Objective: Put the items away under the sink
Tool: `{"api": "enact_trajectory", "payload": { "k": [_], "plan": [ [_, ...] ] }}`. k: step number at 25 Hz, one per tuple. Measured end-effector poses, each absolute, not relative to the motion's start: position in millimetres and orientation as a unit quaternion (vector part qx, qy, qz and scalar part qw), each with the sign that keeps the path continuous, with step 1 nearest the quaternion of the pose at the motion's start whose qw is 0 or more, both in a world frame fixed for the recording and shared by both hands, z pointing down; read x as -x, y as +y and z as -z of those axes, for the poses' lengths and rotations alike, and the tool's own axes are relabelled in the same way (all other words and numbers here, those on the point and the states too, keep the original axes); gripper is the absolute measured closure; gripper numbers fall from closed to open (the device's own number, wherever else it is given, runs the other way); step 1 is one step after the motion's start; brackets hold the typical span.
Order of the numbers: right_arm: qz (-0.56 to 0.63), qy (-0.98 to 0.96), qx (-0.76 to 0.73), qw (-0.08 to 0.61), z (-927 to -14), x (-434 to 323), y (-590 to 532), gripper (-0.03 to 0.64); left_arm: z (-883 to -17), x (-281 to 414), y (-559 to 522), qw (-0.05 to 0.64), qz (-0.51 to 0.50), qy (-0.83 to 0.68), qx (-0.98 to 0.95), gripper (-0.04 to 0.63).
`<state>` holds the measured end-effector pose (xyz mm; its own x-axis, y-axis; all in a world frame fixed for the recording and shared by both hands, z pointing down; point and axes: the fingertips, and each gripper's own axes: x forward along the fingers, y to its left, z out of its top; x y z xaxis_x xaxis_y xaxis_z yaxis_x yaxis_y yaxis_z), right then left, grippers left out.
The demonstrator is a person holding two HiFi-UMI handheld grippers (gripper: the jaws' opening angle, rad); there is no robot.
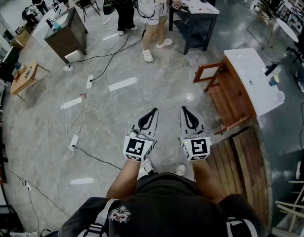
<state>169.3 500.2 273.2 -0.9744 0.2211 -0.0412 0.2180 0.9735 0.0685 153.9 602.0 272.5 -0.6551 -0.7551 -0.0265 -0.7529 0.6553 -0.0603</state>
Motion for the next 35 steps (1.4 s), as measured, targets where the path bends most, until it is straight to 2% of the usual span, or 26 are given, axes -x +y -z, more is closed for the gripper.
{"api": "enact_trajectory", "payload": {
  "k": [17,27,35],
  "plan": [
    [-0.006,0.996,-0.092,0.019,-292,-127,545,0.594,-288,-110,641,0.014,0.021,0.891,0.454,0.595],
    [-0.009,1.0,-0.018,0.001,-294,-125,530,0.592,-295,-87,638,0.004,0.001,0.868,0.497,0.595],
    [0.014,1.0,-0.006,-0.006,-304,-90,495,0.592,-303,-55,604,-0.009,0.007,0.86,0.511,0.595]
  ]
}}
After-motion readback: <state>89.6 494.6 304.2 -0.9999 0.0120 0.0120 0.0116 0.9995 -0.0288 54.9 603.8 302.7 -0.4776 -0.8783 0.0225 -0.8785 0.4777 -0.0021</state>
